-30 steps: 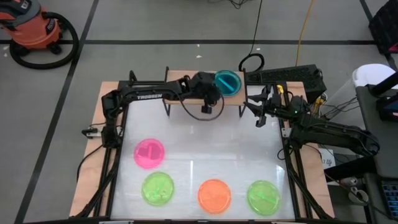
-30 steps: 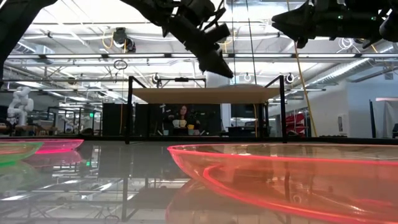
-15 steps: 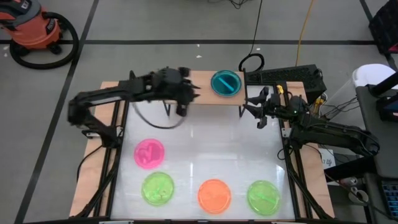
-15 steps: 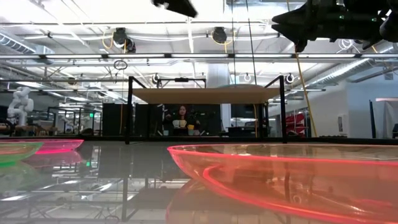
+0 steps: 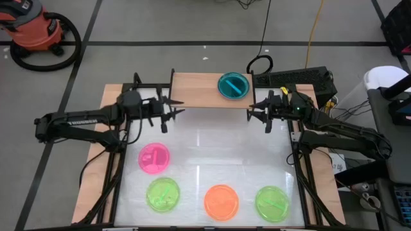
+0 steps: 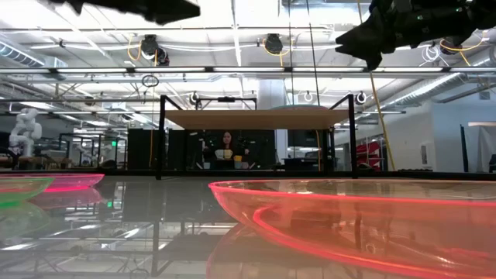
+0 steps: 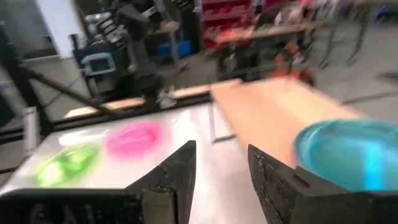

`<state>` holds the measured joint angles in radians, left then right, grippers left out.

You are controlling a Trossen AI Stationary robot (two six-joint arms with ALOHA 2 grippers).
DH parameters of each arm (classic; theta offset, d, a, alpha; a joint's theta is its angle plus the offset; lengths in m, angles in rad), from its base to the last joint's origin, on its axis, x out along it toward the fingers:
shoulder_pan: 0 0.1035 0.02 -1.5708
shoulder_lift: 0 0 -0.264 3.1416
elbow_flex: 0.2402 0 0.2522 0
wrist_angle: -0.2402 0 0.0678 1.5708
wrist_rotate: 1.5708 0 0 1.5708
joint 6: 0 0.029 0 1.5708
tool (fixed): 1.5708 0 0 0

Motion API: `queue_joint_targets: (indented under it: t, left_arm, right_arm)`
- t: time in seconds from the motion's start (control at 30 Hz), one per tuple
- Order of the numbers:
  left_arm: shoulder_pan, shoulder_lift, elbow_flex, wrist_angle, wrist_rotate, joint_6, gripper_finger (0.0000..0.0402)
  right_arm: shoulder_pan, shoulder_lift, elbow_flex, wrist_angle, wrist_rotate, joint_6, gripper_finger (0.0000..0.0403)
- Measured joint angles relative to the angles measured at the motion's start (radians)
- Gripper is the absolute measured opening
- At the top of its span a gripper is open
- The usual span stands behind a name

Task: Place and stack plates onto a shelf
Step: Put the right green plate on the shelf

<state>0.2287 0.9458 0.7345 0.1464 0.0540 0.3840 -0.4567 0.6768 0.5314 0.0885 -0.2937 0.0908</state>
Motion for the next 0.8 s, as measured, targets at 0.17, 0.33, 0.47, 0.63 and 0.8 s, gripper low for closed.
queue_joint_targets:
  t: [0.17, 0.33, 0.47, 0.63, 0.8]
  left_arm:
    - [0.001, -0.065, -0.194, 0.208, -0.003, -0.155, 0.0129]
    - [0.001, -0.108, -0.232, 0.281, -0.025, -0.179, 0.0129]
    - [0.000, -0.112, -0.232, 0.277, -0.025, -0.211, 0.0129]
    - [0.000, -0.109, -0.232, 0.260, -0.025, -0.257, 0.0129]
    - [0.000, -0.115, -0.232, 0.241, 0.053, -0.310, 0.0129]
  right_arm:
    - [0.024, 0.055, -0.006, -0.006, -0.201, 0.096, 0.0130]
    - [0.108, 0.106, -0.001, -0.089, -0.182, 0.110, 0.0130]
    - [0.184, 0.163, 0.054, -0.228, -0.112, 0.109, 0.0130]
    - [0.276, 0.251, 0.138, -0.468, -0.022, 0.121, 0.0130]
    - [0.369, 0.305, 0.118, -0.627, -0.024, 0.249, 0.0130]
